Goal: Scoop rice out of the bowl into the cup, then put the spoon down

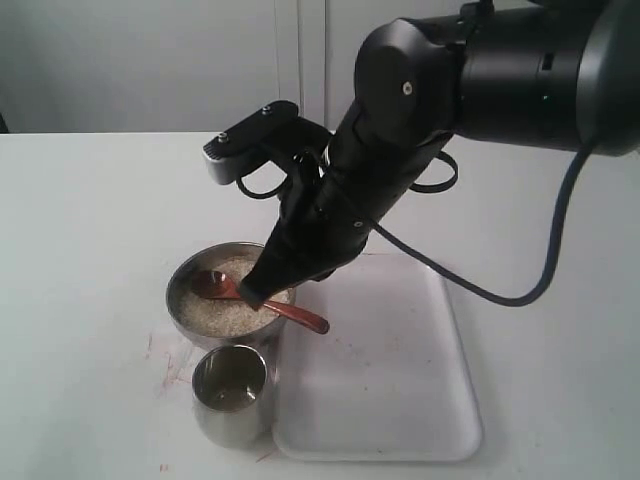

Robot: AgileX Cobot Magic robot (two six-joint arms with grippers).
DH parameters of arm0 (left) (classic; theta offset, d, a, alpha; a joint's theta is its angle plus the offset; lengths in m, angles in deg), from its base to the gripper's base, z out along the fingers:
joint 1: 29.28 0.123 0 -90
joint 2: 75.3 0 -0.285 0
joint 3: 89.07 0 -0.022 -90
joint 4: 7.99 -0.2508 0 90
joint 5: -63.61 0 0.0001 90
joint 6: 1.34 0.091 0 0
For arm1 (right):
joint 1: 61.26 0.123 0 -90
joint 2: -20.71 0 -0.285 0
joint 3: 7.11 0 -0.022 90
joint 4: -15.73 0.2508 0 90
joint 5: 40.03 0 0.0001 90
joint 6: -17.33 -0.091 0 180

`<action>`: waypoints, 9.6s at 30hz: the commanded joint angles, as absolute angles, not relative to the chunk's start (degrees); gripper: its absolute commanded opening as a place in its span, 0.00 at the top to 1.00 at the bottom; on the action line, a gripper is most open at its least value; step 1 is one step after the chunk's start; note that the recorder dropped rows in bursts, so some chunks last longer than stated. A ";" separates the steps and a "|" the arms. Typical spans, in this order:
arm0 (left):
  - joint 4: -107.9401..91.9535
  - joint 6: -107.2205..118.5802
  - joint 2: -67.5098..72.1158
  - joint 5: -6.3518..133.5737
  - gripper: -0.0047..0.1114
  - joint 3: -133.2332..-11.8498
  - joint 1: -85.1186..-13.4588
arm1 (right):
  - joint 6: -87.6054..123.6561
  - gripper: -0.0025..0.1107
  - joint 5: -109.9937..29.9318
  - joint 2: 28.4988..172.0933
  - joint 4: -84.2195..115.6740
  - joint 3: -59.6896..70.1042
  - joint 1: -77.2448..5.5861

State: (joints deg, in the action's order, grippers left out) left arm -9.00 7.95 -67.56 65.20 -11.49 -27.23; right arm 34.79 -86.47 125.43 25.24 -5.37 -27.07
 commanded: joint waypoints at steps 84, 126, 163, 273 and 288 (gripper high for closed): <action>-8.50 7.87 -67.51 64.86 0.84 -11.85 -27.39 | 42.56 0.98 -90.08 126.26 20.50 -5.78 -27.00; -8.50 7.87 -67.51 64.86 0.84 -11.85 -27.39 | 18.32 0.98 -108.73 138.35 -46.61 -5.78 -6.38; -8.50 7.87 -67.51 64.86 0.84 -11.85 -27.39 | 14.31 0.98 -104.76 139.84 -44.58 -4.31 -8.34; -8.50 7.87 -67.51 64.86 0.84 -11.85 -27.39 | 23.37 0.98 -101.56 111.27 -3.55 10.30 -8.69; -8.50 7.87 -67.51 64.86 0.84 -11.85 -27.39 | 28.46 0.98 -100.32 112.90 -9.79 10.30 -8.69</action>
